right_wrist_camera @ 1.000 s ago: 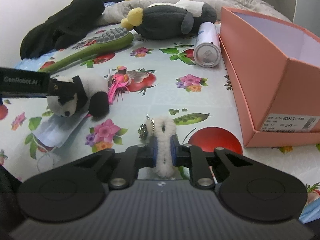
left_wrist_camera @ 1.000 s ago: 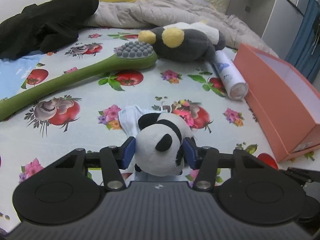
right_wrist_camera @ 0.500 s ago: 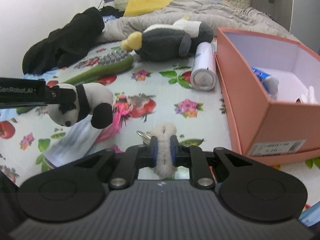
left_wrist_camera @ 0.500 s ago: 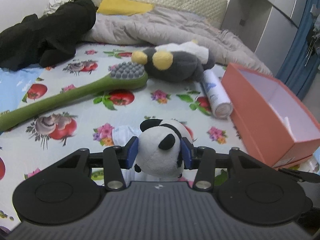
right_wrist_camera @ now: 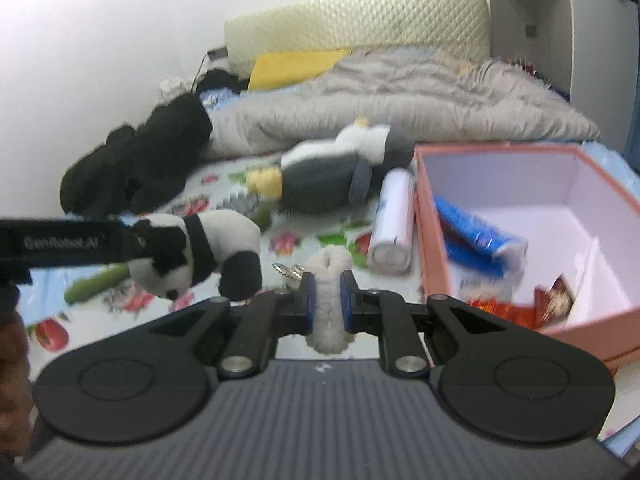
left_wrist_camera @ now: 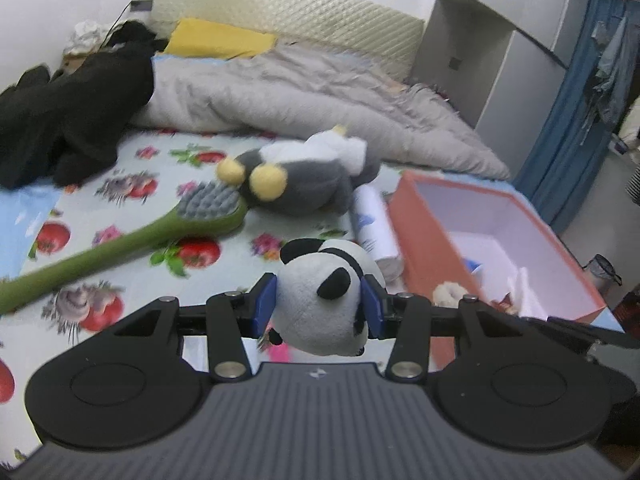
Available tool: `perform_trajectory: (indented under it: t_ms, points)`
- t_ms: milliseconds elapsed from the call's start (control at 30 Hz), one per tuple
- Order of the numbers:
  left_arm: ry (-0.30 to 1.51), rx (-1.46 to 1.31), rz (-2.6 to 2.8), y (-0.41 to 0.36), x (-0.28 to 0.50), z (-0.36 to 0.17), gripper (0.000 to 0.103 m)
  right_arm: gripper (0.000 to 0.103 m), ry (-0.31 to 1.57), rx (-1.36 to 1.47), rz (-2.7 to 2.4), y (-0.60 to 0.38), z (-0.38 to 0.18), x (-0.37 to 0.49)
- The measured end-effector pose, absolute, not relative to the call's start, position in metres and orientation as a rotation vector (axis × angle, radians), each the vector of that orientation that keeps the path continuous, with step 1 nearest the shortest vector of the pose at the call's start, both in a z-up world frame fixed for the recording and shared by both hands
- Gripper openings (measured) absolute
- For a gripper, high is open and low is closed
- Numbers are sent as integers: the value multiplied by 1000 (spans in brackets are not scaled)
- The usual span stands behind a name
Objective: Organize soft objects
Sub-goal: 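Carry the panda plush and white ring with both tools over the pink box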
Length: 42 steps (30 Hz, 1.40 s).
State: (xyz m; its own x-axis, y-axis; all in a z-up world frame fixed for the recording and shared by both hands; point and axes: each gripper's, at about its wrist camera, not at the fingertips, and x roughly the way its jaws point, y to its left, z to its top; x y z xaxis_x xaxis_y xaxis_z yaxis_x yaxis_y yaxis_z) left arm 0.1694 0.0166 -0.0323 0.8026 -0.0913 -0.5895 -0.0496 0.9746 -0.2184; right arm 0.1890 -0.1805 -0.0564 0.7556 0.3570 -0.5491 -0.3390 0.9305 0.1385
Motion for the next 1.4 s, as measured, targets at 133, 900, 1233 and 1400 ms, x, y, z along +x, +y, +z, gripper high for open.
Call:
perform_trajectory:
  t_ms: [133, 900, 1233, 1400]
  points:
    - [596, -236, -53, 2, 178, -3, 52, 17, 555, 33, 354, -194, -28, 194]
    - [672, -173, -302, -152, 313, 25, 52, 17, 586, 87, 128, -319, 2, 284]
    - [877, -148, -346, -199, 367, -36, 52, 17, 792, 123, 80, -361, -64, 318]
    - [937, -121, -343, -210, 385, -53, 52, 18, 856, 142, 60, -371, -89, 321]
